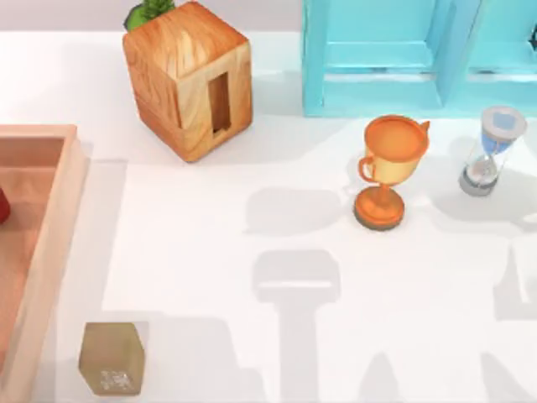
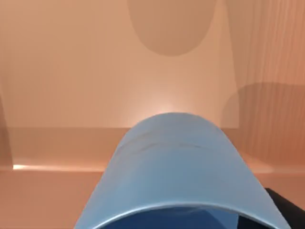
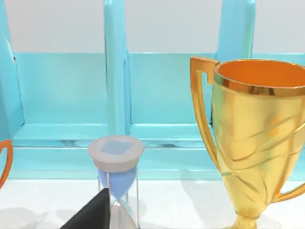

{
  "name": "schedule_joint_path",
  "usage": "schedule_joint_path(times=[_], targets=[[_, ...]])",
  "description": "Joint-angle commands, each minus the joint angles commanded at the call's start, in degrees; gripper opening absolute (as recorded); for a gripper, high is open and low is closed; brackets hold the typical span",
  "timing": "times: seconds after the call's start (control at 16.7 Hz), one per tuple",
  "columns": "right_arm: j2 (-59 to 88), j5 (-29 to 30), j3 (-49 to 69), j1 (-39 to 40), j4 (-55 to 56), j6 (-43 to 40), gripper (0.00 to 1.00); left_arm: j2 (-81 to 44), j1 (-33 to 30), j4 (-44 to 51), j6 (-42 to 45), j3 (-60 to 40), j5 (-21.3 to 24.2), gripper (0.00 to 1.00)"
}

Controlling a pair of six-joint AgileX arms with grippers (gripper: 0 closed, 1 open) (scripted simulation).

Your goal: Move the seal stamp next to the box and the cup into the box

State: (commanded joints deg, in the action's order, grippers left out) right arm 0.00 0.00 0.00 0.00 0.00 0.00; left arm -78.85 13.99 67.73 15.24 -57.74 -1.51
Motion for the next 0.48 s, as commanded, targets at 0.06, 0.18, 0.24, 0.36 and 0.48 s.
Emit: schedule_joint_path(times=[0.06,0.18,0.24,0.36,0.48], targets=[[0.00,0.00,0.00,0.00,0.00,0.00,1.00,0.20,0.20,-0.04,0.20,0.17,0.01,0.00],[0.00,0.00,0.00,0.00,0.00,0.00,1.00,0.20,0.20,-0.04,0.20,0.17,0.01,0.00],[0.00,0.00,0.00,0.00,0.00,0.00,1.00,-0.06,-0.03,0.11,0.21,0.04,-0.11,0.00],[0.00,0.00,0.00,0.00,0.00,0.00,1.00,-0.08,-0.13,-0.75,0.10,-0.50,-0.62,0.00],[0.00,0.00,0.00,0.00,0.00,0.00,1.00,-0.60,-0.30,-3.97,-0.09,-2.01,-2.15,0.00]])
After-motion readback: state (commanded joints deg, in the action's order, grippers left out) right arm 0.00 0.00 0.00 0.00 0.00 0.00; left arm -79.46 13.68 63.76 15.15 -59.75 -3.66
